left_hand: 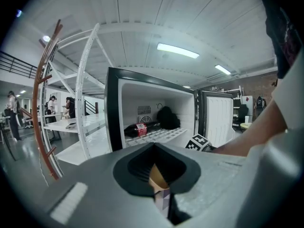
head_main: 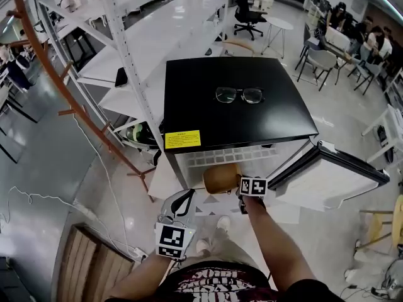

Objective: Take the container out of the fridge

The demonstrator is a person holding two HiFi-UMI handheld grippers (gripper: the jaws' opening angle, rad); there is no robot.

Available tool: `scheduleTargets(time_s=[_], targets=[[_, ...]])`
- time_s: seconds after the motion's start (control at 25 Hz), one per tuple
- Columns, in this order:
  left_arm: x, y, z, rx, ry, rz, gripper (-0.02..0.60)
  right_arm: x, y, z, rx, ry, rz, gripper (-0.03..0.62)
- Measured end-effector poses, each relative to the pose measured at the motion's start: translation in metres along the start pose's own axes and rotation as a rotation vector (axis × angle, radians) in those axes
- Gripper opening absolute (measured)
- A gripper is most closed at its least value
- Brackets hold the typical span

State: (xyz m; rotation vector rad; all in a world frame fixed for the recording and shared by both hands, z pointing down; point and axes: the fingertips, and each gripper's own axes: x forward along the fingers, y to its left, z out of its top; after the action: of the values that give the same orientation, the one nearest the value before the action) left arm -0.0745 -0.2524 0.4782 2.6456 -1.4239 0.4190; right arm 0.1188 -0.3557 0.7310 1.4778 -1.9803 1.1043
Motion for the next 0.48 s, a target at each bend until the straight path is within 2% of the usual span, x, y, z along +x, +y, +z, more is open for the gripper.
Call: scheduleTargets(time_s=[0.28,0.48], targets=[[0.001,0.0,0.008,-0.005,-0.02,0.004,0.0,-0.031,0.007,0.008,0.041,-0.051,0.033,0.051],[0.002,-0.003,0.006,-0.037,-0.002,-0.023,0.002,-0.052,0.012,0.006,0.042,-0.076,0.041,0.051]])
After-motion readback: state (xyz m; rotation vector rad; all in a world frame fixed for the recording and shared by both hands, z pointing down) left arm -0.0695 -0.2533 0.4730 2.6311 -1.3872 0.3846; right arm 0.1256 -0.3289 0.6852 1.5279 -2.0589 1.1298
